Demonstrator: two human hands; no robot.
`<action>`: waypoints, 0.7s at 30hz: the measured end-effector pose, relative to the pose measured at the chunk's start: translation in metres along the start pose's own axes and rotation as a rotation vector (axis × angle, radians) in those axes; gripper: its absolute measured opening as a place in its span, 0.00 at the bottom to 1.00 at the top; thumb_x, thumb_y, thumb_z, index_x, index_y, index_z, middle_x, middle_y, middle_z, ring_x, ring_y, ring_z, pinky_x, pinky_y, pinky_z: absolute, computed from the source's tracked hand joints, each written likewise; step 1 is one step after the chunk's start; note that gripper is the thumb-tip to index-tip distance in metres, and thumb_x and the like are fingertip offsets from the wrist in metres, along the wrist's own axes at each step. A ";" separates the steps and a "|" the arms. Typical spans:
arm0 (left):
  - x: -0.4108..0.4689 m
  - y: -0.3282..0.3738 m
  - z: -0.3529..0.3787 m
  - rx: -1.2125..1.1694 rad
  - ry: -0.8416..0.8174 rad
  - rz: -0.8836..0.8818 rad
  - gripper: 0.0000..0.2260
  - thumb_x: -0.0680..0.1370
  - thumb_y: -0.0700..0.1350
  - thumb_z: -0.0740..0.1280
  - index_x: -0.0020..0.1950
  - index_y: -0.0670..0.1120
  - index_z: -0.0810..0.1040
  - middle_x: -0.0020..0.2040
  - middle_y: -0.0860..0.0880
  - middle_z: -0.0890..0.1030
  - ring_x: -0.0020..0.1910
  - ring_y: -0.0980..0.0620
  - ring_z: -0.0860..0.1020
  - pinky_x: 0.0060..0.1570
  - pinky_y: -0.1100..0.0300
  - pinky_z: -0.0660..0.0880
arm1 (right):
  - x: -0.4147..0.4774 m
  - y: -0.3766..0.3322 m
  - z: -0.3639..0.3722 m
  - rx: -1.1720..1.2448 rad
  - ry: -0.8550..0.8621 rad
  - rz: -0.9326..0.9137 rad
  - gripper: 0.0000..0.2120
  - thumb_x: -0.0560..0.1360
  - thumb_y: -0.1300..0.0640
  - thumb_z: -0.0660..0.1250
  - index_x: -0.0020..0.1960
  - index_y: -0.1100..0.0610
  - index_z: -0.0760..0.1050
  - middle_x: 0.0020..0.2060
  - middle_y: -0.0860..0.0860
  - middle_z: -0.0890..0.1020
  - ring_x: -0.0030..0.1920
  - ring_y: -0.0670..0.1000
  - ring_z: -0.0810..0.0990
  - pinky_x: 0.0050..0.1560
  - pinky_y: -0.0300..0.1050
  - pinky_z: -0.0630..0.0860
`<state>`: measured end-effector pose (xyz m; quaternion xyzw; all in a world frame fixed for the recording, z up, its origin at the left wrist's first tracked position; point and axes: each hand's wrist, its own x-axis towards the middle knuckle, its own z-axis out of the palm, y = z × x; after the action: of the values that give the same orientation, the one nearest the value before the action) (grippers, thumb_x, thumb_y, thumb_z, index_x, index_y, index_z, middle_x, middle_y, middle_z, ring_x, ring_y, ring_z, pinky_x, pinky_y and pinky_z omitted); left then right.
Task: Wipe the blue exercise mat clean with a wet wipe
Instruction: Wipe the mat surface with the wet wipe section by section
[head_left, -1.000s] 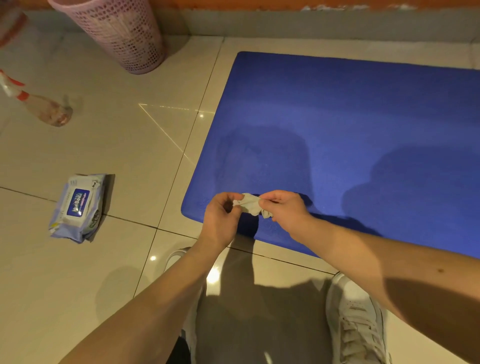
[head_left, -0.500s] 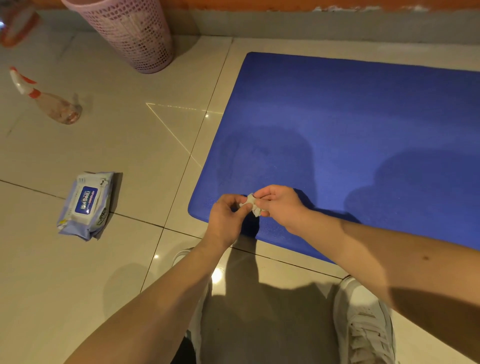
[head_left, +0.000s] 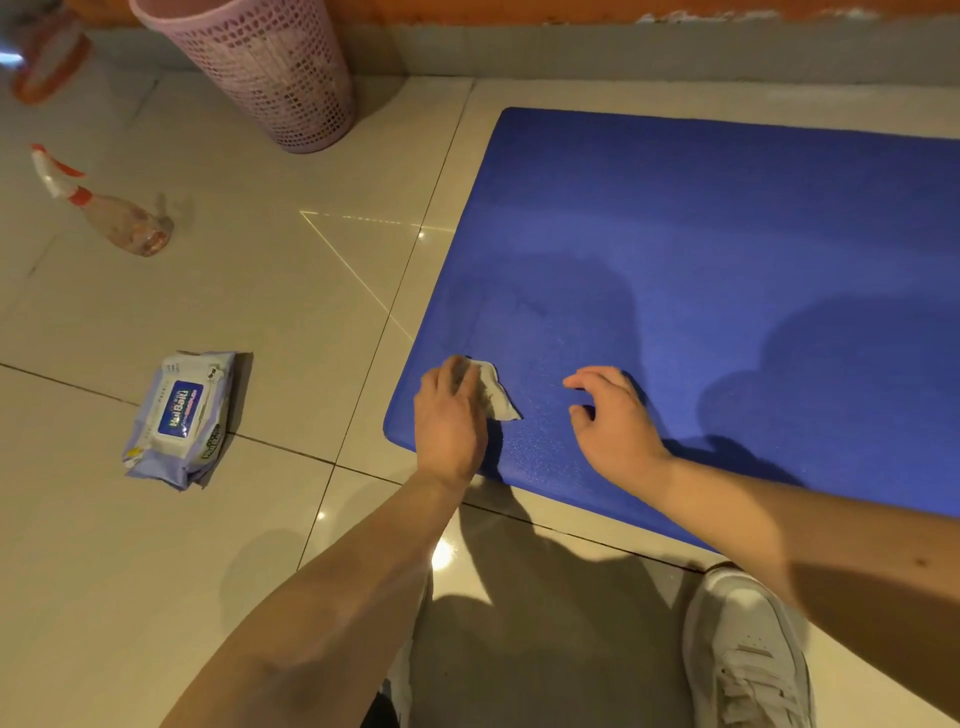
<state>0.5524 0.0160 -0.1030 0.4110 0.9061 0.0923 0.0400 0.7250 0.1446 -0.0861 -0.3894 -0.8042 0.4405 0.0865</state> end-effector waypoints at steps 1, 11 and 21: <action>-0.005 -0.001 0.004 0.059 -0.061 0.047 0.19 0.83 0.45 0.59 0.74 0.43 0.71 0.75 0.45 0.68 0.72 0.41 0.66 0.69 0.51 0.68 | -0.002 0.005 -0.001 -0.064 -0.020 -0.026 0.17 0.79 0.66 0.65 0.68 0.60 0.77 0.69 0.55 0.73 0.71 0.57 0.69 0.71 0.47 0.65; -0.009 0.000 0.021 0.034 -0.183 0.182 0.26 0.84 0.54 0.41 0.83 0.49 0.51 0.83 0.49 0.48 0.81 0.48 0.42 0.79 0.46 0.45 | -0.005 0.042 -0.015 -0.829 -0.250 -0.134 0.38 0.76 0.35 0.29 0.83 0.47 0.45 0.82 0.57 0.44 0.81 0.65 0.37 0.80 0.64 0.41; -0.006 0.024 0.023 -0.157 -0.080 0.005 0.24 0.86 0.55 0.49 0.79 0.47 0.64 0.81 0.49 0.57 0.81 0.50 0.48 0.80 0.50 0.47 | -0.004 0.046 -0.008 -0.861 -0.235 -0.105 0.35 0.80 0.36 0.38 0.82 0.48 0.52 0.82 0.59 0.51 0.81 0.66 0.42 0.79 0.66 0.48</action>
<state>0.5775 0.0299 -0.1206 0.4121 0.8928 0.1465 0.1081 0.7572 0.1614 -0.1162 -0.2958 -0.9374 0.1020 -0.1529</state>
